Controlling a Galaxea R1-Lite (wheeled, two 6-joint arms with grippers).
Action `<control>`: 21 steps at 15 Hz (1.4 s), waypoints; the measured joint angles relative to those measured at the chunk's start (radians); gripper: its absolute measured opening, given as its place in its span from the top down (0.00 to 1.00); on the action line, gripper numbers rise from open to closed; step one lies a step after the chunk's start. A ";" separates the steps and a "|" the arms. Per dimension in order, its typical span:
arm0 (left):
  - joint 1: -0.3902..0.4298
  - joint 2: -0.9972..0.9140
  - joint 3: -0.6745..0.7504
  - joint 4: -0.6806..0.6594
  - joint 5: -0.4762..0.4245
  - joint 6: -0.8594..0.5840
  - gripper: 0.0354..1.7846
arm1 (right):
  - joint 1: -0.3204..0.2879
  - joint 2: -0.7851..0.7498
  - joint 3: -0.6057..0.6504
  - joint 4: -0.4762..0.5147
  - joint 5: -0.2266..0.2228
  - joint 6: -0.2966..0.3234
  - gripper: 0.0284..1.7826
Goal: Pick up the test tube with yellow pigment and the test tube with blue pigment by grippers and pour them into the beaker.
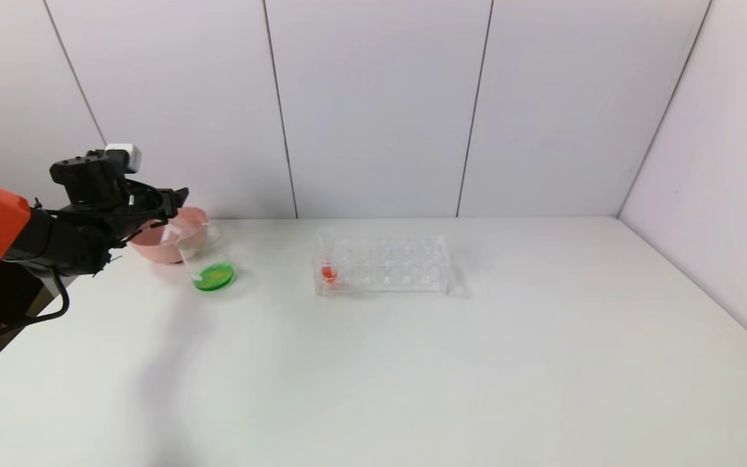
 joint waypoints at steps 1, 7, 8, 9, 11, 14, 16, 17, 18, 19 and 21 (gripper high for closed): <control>-0.001 -0.003 0.000 -0.005 0.000 -0.001 0.08 | 0.000 0.000 0.000 0.000 -0.001 0.000 0.04; -0.002 -0.208 0.122 0.003 -0.048 -0.052 0.01 | 0.000 0.000 0.000 0.000 0.000 0.000 0.04; -0.001 -0.278 0.161 0.004 -0.085 -0.080 0.01 | 0.000 0.000 0.000 0.000 -0.001 0.000 0.04; -0.001 -0.350 0.199 0.005 -0.126 -0.111 0.01 | 0.000 0.000 0.000 0.000 0.000 0.000 0.04; -0.002 -0.516 0.284 0.008 -0.211 -0.183 0.01 | 0.000 0.000 0.000 0.000 0.000 0.000 0.04; 0.002 -0.803 0.424 0.055 -0.347 -0.273 0.01 | 0.000 0.000 0.000 0.000 0.000 0.000 0.04; 0.007 -1.008 0.507 0.099 -0.444 -0.306 0.01 | 0.000 0.000 0.000 0.000 0.000 0.000 0.04; 0.009 -1.110 0.547 0.114 -0.497 -0.317 0.01 | 0.000 0.000 0.000 0.000 0.000 0.000 0.04; 0.009 -1.217 0.590 0.133 -0.555 -0.327 0.01 | 0.000 0.000 0.000 0.000 0.000 0.000 0.04; 0.003 -1.314 0.630 0.159 -0.602 -0.332 0.01 | 0.000 0.000 0.000 0.000 0.000 0.000 0.04; -0.039 -1.504 0.698 0.245 -0.666 -0.323 0.01 | 0.000 0.000 0.000 0.000 0.000 0.000 0.04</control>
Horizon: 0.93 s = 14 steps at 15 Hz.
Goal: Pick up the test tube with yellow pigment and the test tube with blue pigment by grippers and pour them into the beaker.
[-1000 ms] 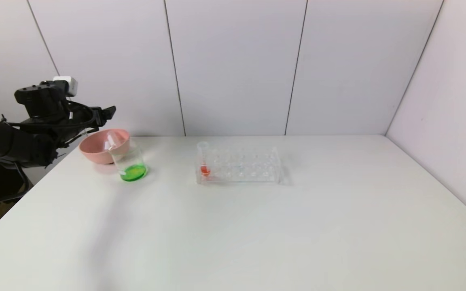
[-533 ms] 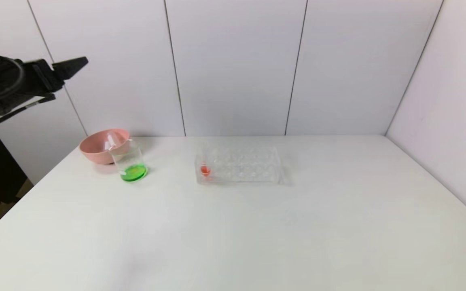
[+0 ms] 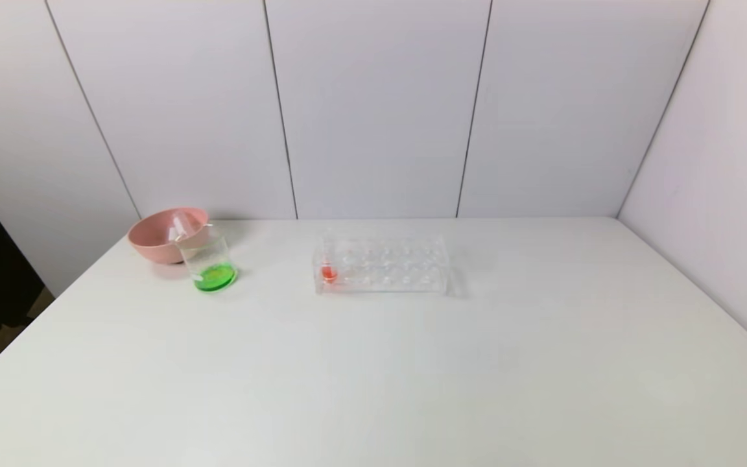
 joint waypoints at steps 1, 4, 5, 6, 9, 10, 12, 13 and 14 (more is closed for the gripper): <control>-0.029 -0.081 0.021 0.063 -0.014 0.016 0.01 | 0.000 0.000 0.000 0.000 0.000 0.000 0.04; -0.102 -0.290 0.043 0.309 0.032 0.063 0.01 | 0.000 0.000 0.000 0.000 0.000 0.000 0.04; -0.115 -0.352 0.046 0.392 0.075 0.072 0.01 | 0.000 0.000 0.000 0.000 0.000 0.000 0.04; -0.125 -0.406 0.048 0.466 0.120 0.086 0.01 | 0.000 0.000 0.000 0.000 -0.001 0.000 0.04; -0.143 -0.523 0.089 0.664 0.319 0.198 0.01 | 0.000 0.000 0.000 0.000 0.000 0.000 0.04; -0.145 -0.544 0.112 0.686 0.363 0.234 0.01 | 0.000 0.000 0.000 0.000 0.000 0.000 0.04; -0.146 -0.580 0.160 0.693 0.413 0.289 0.01 | 0.000 0.000 0.000 0.000 0.000 0.000 0.04; -0.146 -0.601 0.193 0.694 0.444 0.296 0.01 | 0.000 0.000 0.000 0.000 0.000 0.000 0.04; -0.146 -0.628 0.234 0.696 0.479 0.297 0.01 | 0.000 0.000 0.000 0.000 0.000 0.000 0.04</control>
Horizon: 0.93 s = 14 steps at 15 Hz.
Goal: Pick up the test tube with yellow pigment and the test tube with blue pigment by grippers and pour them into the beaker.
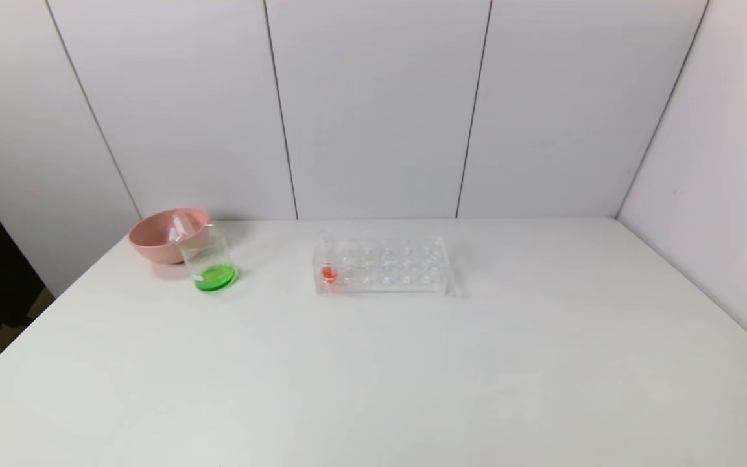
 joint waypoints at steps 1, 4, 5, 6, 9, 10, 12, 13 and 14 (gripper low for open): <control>0.001 -0.024 0.039 0.000 0.022 0.001 0.01 | 0.000 0.000 0.000 0.000 0.000 0.000 0.04; 0.001 -0.079 0.171 -0.003 0.082 0.007 0.01 | 0.000 0.000 0.000 0.000 0.000 0.000 0.04; 0.001 -0.089 0.218 -0.004 0.109 0.007 0.01 | 0.000 0.000 0.000 0.000 0.000 0.000 0.04; 0.002 -0.096 0.259 -0.005 0.139 0.007 0.01 | 0.000 0.000 0.000 0.000 0.000 0.000 0.04; 0.002 -0.105 0.369 -0.006 0.221 0.019 0.01 | 0.000 0.000 0.000 0.000 0.000 0.000 0.04; 0.001 -0.106 0.387 -0.008 0.243 0.024 0.01 | 0.000 0.000 0.000 0.000 0.000 0.000 0.04; 0.001 -0.107 0.402 -0.016 0.253 0.017 0.01 | 0.000 0.000 0.000 0.000 0.000 0.000 0.04; 0.001 -0.107 0.405 -0.017 0.254 0.008 0.01 | 0.000 0.000 0.000 0.000 0.000 0.000 0.04; 0.001 -0.106 0.406 -0.017 0.254 0.000 0.01 | 0.000 0.000 0.000 0.000 0.000 0.000 0.04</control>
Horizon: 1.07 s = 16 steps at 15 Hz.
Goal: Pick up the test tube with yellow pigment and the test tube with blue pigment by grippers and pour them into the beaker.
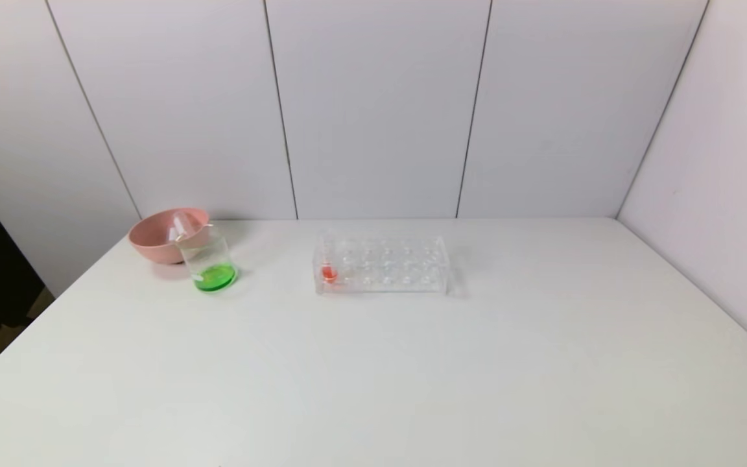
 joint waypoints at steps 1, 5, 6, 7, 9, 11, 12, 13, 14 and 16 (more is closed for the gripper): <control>0.000 0.000 0.001 0.000 -0.001 -0.002 0.01 | 0.000 0.000 0.000 0.000 0.000 0.000 0.04; 0.000 0.000 0.009 -0.029 -0.004 -0.010 0.01 | 0.000 0.000 0.000 0.000 0.000 0.000 0.04; 0.000 0.000 0.009 -0.031 -0.004 -0.010 0.01 | 0.000 0.000 0.000 0.000 0.000 0.000 0.04; 0.000 0.000 0.010 -0.031 -0.004 -0.011 0.01 | 0.000 0.000 0.000 0.000 0.000 0.000 0.04; 0.000 0.000 0.010 -0.033 -0.004 -0.011 0.01 | 0.000 0.000 0.000 0.000 0.000 0.000 0.04; 0.000 0.000 0.010 -0.033 -0.005 -0.011 0.01 | 0.000 0.000 0.000 0.000 0.000 0.000 0.04; 0.000 0.000 0.010 -0.033 -0.004 -0.011 0.01 | 0.000 0.000 0.000 0.000 0.000 0.000 0.04; 0.000 0.000 0.010 -0.033 -0.004 -0.011 0.01 | 0.000 0.000 0.000 0.000 0.000 0.000 0.04; 0.000 0.000 0.010 -0.033 -0.004 -0.011 0.01 | 0.000 0.000 0.000 0.000 0.000 0.000 0.04; 0.000 0.000 0.010 -0.033 -0.004 -0.011 0.01 | 0.000 0.000 0.000 0.000 -0.002 0.013 0.04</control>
